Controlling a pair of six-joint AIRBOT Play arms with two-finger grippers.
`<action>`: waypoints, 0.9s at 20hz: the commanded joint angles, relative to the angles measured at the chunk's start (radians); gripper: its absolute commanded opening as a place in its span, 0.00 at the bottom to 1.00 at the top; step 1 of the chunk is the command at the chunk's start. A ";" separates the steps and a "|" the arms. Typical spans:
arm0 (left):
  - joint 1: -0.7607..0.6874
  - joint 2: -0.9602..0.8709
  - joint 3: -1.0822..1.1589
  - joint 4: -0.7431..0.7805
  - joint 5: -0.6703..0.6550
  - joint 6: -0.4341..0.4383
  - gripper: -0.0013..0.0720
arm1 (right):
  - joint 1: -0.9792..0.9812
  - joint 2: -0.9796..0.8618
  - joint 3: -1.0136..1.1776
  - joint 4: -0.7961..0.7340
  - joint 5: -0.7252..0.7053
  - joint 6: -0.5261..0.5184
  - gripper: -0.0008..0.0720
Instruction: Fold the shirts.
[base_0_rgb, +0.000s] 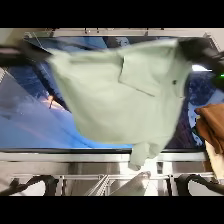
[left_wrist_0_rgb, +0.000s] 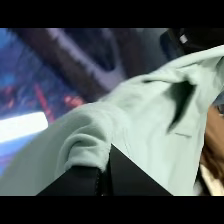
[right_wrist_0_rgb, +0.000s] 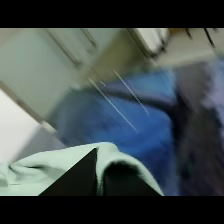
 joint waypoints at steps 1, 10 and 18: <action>-0.123 -0.342 -0.009 -0.004 -0.216 -0.003 0.06 | 0.040 -0.336 0.086 -0.038 -0.059 -0.047 0.08; 0.013 -0.543 0.422 -0.150 0.329 -0.085 0.99 | -0.259 -0.230 0.140 -0.573 0.467 0.451 0.42; 0.186 -0.256 -0.041 0.060 0.412 0.003 0.99 | -0.464 0.134 -0.542 -0.877 0.414 0.718 0.70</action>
